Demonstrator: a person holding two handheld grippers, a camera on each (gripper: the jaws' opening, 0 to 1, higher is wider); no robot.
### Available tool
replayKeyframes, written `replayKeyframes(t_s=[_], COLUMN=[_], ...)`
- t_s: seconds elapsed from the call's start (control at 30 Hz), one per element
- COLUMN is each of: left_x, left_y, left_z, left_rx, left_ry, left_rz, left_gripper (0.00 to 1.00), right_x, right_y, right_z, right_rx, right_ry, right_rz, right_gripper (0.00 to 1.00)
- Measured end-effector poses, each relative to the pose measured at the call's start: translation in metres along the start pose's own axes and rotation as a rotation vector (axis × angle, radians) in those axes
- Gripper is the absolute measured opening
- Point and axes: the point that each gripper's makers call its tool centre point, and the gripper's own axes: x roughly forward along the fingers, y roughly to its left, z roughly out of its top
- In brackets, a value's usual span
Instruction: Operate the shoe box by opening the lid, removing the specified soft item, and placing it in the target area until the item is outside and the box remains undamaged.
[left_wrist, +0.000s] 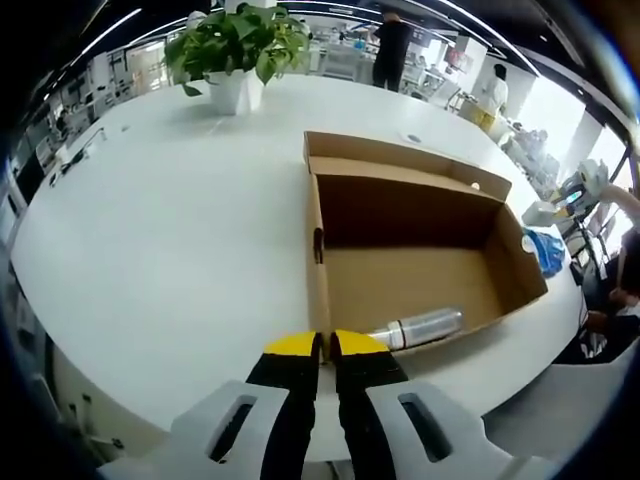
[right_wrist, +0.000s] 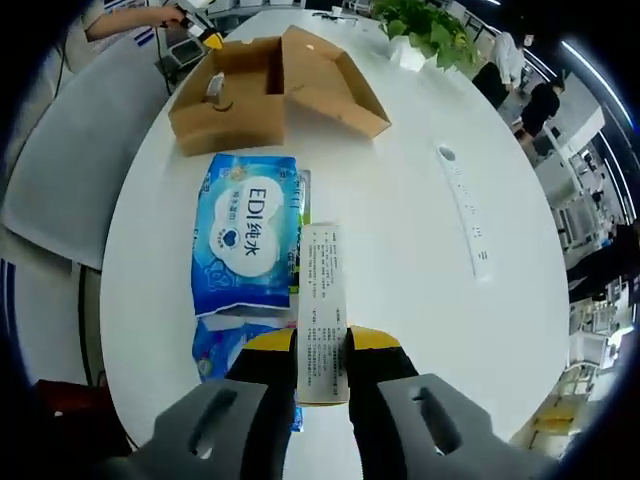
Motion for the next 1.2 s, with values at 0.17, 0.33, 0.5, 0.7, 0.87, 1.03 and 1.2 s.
replayKeyframes(t_s=[0.17, 0.33, 0.5, 0.7, 0.87, 1.03, 1.2], left_x=[0.001, 0.001, 0.001, 0.001, 0.002, 0.002, 0.001], left_y=[0.000, 0.001, 0.001, 0.000, 0.001, 0.000, 0.000], left_z=[0.000, 0.000, 0.000, 0.000, -0.001, -0.001, -0.002], left_rx=[-0.002, -0.004, -0.007, -0.007, -0.005, -0.002, -0.003], left_ry=[0.002, 0.002, 0.004, 0.005, 0.010, 0.012, 0.012], left_rz=[-0.003, -0.005, -0.006, -0.007, -0.006, -0.005, -0.004], left_gripper=[0.03, 0.03, 0.03, 0.03, 0.03, 0.03, 0.03], right_x=[0.007, 0.013, 0.018, 0.020, 0.021, 0.021, 0.023], right_y=[-0.007, -0.010, -0.011, -0.010, -0.011, -0.012, -0.011], right_z=[-0.013, -0.026, -0.040, -0.058, -0.067, -0.077, -0.084], right_rx=[0.011, 0.018, 0.013, 0.001, -0.004, -0.017, -0.030], right_ry=[0.018, 0.041, 0.073, 0.123, 0.144, 0.169, 0.190], right_rz=[-0.007, -0.002, 0.006, 0.014, 0.014, 0.012, 0.017], right_gripper=[0.16, 0.16, 0.16, 0.16, 0.16, 0.16, 0.17])
